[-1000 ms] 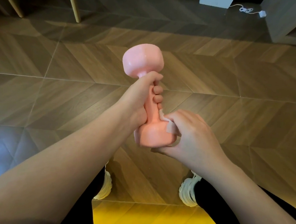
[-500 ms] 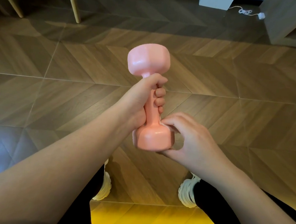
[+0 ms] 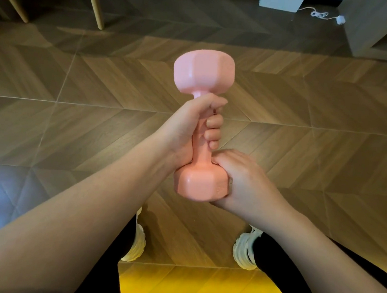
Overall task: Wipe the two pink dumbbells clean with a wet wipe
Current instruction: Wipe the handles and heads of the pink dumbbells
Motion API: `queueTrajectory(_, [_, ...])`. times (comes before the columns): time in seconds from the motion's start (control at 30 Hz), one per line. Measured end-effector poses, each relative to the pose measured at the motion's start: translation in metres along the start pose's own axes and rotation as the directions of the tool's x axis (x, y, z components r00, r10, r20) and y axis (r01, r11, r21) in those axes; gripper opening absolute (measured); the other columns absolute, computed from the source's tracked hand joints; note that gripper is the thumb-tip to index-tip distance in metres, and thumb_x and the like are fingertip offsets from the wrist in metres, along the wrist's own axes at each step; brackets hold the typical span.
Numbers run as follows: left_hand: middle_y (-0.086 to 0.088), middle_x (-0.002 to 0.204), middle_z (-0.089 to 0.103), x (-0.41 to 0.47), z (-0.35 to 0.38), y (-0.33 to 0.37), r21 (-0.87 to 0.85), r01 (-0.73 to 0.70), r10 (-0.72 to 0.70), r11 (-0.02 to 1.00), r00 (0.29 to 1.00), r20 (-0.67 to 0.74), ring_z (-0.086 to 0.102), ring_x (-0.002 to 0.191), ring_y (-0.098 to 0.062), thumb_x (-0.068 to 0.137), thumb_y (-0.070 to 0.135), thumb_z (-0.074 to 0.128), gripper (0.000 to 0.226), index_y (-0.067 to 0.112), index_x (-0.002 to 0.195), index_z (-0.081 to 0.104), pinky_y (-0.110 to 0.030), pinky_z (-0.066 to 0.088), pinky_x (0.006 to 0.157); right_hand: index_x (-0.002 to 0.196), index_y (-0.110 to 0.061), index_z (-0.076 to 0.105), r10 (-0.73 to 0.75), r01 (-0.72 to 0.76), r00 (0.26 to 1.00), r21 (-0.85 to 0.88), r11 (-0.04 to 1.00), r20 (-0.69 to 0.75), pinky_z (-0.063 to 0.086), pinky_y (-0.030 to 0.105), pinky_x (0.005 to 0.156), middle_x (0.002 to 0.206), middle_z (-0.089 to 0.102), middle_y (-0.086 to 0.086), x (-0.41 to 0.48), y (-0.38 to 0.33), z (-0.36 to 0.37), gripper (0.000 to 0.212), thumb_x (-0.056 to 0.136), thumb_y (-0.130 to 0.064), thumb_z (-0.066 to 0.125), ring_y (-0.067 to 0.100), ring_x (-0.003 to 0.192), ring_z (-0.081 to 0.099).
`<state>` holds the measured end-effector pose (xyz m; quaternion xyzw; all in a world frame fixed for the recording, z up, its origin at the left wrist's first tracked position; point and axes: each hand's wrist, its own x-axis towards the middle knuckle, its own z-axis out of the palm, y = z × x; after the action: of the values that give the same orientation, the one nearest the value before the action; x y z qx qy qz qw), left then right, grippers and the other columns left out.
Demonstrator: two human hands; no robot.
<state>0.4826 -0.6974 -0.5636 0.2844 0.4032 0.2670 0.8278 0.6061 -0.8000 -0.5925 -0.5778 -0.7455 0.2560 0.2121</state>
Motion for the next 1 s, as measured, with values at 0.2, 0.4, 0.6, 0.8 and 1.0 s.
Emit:
queueTrajectory(0.2, [-0.002,0.067,0.046,0.004,-0.004,0.004,0.08,-0.051,0.066,0.996,0.978,-0.198,0.048,0.068,-0.019,0.089,0.015,0.066,0.019,0.014,0.076,0.052,-0.028,0.043,0.056,0.098,-0.013,0.066,-0.014,-0.021,0.98,-0.17,0.985,-0.2,0.035,0.028,0.076,0.094,0.064,-0.002,-0.005,0.001,-0.01,0.046,0.063,-0.031,0.089,0.018,0.091,0.056])
queueTrajectory(0.4, [0.005,0.051,0.04,0.003,-0.003,-0.003,0.039,0.01,-0.004,0.999,0.986,-0.164,0.036,0.042,-0.011,0.088,0.025,0.065,0.032,0.021,0.064,0.044,-0.022,0.033,0.042,0.103,-0.018,0.066,-0.006,0.02,0.995,-0.146,0.989,0.097,0.042,0.033,0.094,0.105,0.067,-0.004,0.001,-0.007,-0.01,0.044,0.068,-0.04,0.082,0.018,0.104,0.059])
queueTrajectory(0.6, [0.007,0.048,0.031,0.006,-0.002,0.002,-0.057,0.011,-0.02,0.998,0.988,-0.156,0.029,0.038,-0.01,0.091,0.021,0.058,0.031,0.021,0.067,0.038,-0.021,0.029,0.039,0.099,-0.015,0.065,-0.03,0.02,0.997,-0.125,0.992,-0.076,0.036,0.023,0.083,0.097,0.061,-0.008,-0.005,-0.004,-0.014,0.05,0.065,-0.044,0.086,0.011,0.094,0.053])
queueTrajectory(0.8, [0.001,0.06,0.047,0.008,0.0,-0.004,0.135,-0.047,0.065,0.99,0.989,-0.132,0.044,0.054,-0.013,0.088,0.023,0.063,0.025,0.018,0.069,0.048,-0.025,0.042,0.055,0.093,-0.015,0.065,0.016,-0.021,1.0,-0.215,0.976,-0.024,0.042,0.031,0.082,0.09,0.066,-0.001,-0.001,-0.001,-0.01,0.043,0.06,-0.034,0.087,0.023,0.087,0.063])
queueTrajectory(1.0, [0.001,0.065,0.05,0.008,-0.01,-0.007,0.147,-0.039,0.079,0.988,0.959,-0.273,0.049,0.054,-0.012,0.085,0.019,0.07,0.016,0.014,0.085,0.054,-0.027,0.043,0.057,0.096,-0.015,0.066,-0.008,-0.007,0.998,-0.263,0.965,-0.057,0.034,0.024,0.081,0.093,0.066,-0.002,-0.001,0.002,-0.009,0.046,0.061,-0.038,0.087,0.022,0.091,0.062])
